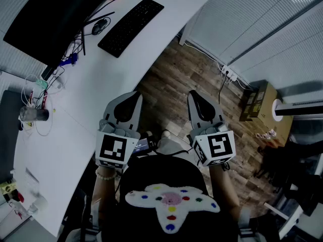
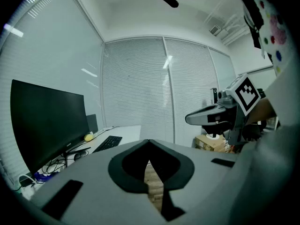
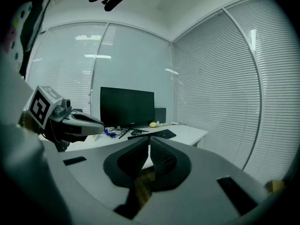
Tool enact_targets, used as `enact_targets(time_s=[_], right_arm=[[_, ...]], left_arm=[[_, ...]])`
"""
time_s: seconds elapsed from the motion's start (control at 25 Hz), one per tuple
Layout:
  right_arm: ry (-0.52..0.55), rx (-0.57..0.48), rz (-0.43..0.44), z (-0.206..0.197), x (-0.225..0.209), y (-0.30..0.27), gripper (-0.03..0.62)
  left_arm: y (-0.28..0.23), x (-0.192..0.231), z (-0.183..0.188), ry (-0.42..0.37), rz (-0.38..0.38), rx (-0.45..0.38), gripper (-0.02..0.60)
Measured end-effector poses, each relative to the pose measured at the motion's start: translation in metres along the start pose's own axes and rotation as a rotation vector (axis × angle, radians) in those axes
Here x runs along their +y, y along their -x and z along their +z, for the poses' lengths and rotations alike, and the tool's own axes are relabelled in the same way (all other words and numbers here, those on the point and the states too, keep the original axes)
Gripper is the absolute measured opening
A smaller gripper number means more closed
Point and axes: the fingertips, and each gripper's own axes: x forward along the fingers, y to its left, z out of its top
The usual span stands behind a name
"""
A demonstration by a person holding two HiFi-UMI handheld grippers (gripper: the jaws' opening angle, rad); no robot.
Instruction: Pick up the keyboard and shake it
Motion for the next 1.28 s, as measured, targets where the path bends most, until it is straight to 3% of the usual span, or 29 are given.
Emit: enact_targets(time_s=[0.6, 0.96, 1.28], right_arm=[[-0.052, 0.000, 0.060, -0.004, -0.019, -0.003, 0.040], [0.028, 0.000, 0.174, -0.012, -0.034, 0.004, 0.040], [0.036, 0.020, 0.176, -0.026, -0.055, -0.004, 0.041]], left_arm=[[-0.013, -0.010, 0.006, 0.021, 0.066, 0.011, 0.017], [-0.023, -0.026, 0.010, 0.005, 0.147, 0.028, 0.017], [-0.022, -0.027, 0.001, 0.002, 0.221, 0.056, 0.017]])
